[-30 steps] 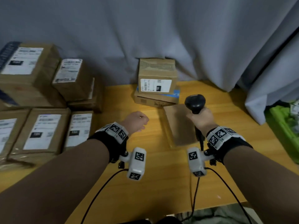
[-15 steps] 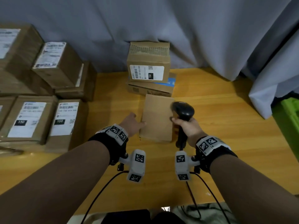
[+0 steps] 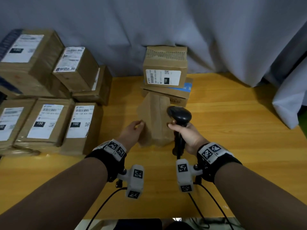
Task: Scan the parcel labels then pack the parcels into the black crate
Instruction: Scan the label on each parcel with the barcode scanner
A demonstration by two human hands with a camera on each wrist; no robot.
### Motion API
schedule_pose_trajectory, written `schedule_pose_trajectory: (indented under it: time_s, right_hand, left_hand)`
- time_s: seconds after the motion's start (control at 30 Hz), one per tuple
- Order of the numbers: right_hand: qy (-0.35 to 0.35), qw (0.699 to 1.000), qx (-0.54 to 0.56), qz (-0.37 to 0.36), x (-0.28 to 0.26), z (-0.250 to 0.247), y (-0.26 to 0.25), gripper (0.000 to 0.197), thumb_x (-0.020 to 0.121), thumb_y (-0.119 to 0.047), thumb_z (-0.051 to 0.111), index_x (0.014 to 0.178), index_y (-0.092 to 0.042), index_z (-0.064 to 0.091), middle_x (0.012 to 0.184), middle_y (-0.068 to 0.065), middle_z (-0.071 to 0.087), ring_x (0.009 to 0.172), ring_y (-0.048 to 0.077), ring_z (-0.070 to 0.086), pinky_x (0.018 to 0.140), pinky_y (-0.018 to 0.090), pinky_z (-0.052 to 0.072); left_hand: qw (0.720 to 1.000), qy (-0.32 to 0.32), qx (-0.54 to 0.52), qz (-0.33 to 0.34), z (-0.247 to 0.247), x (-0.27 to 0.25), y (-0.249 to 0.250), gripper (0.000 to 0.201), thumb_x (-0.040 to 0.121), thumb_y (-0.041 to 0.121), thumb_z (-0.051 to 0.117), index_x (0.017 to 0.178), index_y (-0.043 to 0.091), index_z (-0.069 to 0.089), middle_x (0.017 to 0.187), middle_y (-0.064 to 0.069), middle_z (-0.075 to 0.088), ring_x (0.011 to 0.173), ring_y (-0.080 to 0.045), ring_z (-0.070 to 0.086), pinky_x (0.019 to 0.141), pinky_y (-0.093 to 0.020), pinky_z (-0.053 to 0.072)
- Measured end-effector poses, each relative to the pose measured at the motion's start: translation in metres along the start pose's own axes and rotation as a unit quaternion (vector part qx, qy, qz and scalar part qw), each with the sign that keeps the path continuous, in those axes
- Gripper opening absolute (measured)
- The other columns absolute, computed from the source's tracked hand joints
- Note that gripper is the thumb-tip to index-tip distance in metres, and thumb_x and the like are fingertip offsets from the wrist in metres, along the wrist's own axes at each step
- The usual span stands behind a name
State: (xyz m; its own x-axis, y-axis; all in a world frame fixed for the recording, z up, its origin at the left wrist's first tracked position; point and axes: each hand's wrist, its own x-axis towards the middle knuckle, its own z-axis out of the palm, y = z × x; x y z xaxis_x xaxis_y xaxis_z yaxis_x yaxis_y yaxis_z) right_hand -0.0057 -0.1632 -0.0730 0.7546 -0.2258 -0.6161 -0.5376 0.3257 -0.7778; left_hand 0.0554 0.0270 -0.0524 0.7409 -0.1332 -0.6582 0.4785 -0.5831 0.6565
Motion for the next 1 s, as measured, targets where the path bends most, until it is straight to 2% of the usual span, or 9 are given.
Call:
schedule_pose_trajectory:
  time_s: [0.1,0.2,0.3,0.4,0.47,0.6,0.83,0.9,1.0]
  right_hand:
    - [-0.019,0.999,0.020,-0.017,-0.005,0.011,0.000,0.020,0.079,-0.020,0.078,0.093,-0.019,0.063,0.087,0.001,0.067,0.089,0.024,0.062,0.080,0.038,0.048]
    - [-0.045,0.997,0.056,-0.036,-0.013,0.019,-0.010,0.008,0.085,-0.014,0.072,0.088,-0.020,0.068,0.094,0.007,0.074,0.096,0.027,0.068,0.086,0.043,0.053]
    - [-0.064,0.994,0.059,-0.069,-0.021,0.024,-0.019,0.019,0.085,-0.010,0.070,0.074,-0.025,0.074,0.099,0.009,0.075,0.101,0.029,0.069,0.096,0.048,0.051]
    - [-0.074,0.993,0.032,-0.090,-0.026,0.029,-0.022,0.016,0.085,-0.012,0.070,0.078,-0.025,0.077,0.100,0.008,0.075,0.103,0.027,0.069,0.100,0.049,0.049]
    - [-0.074,0.992,0.019,-0.103,-0.030,0.032,-0.026,0.011,0.086,-0.012,0.070,0.087,-0.022,0.076,0.101,0.006,0.075,0.106,0.024,0.067,0.102,0.046,0.047]
    - [-0.094,0.989,-0.013,-0.109,-0.034,0.034,-0.035,0.012,0.087,-0.011,0.067,0.087,-0.019,0.075,0.110,0.002,0.073,0.115,0.020,0.061,0.106,0.039,0.041]
    - [0.068,0.994,-0.015,-0.084,-0.022,0.027,-0.041,0.018,0.083,-0.020,0.074,0.095,-0.020,0.060,0.089,0.000,0.067,0.092,0.022,0.063,0.088,0.040,0.051]
    - [0.065,0.995,-0.001,-0.070,-0.020,0.022,-0.045,0.022,0.082,-0.019,0.075,0.096,-0.021,0.059,0.092,0.001,0.066,0.096,0.024,0.062,0.090,0.042,0.049]
    - [0.060,0.994,-0.035,-0.090,-0.020,0.025,-0.056,0.025,0.080,-0.013,0.076,0.101,-0.018,0.062,0.089,0.002,0.066,0.091,0.022,0.062,0.088,0.039,0.049]
  left_hand:
    - [0.988,-0.039,-0.128,-0.081,-0.002,-0.013,0.012,0.091,0.080,0.079,0.039,0.146,0.017,0.035,0.145,-0.005,0.045,0.133,-0.030,0.043,0.110,-0.052,0.033]
    - [0.989,-0.080,-0.118,-0.045,-0.005,-0.023,0.023,0.092,0.072,0.069,0.061,0.144,0.018,0.035,0.144,-0.005,0.046,0.127,-0.028,0.047,0.107,-0.049,0.039]
    - [0.994,0.041,-0.095,0.026,-0.001,-0.021,0.031,0.095,0.077,0.049,0.072,0.149,0.016,0.019,0.136,-0.002,0.043,0.123,-0.026,0.048,0.089,-0.031,0.044]
    - [0.991,0.098,-0.047,0.076,0.001,-0.015,0.030,0.112,0.073,0.059,0.070,0.152,0.023,0.001,0.153,-0.010,0.028,0.136,-0.030,0.036,0.103,-0.036,0.038]
    - [0.993,0.087,0.016,0.081,0.000,-0.011,0.031,0.121,0.063,0.071,0.068,0.152,0.030,-0.002,0.157,-0.013,0.019,0.139,-0.033,0.031,0.109,-0.047,0.035]
    - [0.995,-0.007,0.101,0.025,-0.003,-0.003,0.035,0.122,0.060,0.065,0.076,0.151,0.040,-0.002,0.153,-0.014,0.025,0.129,-0.036,0.042,0.102,-0.045,0.043]
    - [0.995,0.037,-0.091,0.034,-0.013,-0.007,0.036,0.093,0.068,0.027,0.076,0.144,0.028,0.022,0.131,-0.005,0.043,0.113,-0.030,0.051,0.090,-0.042,0.051]
    - [0.987,-0.005,-0.161,0.018,-0.020,-0.009,0.036,0.072,0.072,0.021,0.072,0.135,0.012,0.039,0.128,-0.009,0.054,0.110,-0.029,0.055,0.091,-0.038,0.050]
    - [0.989,-0.069,-0.128,0.015,-0.031,-0.015,0.042,0.053,0.074,0.028,0.069,0.122,0.012,0.055,0.124,-0.011,0.060,0.111,-0.026,0.054,0.096,-0.034,0.040]
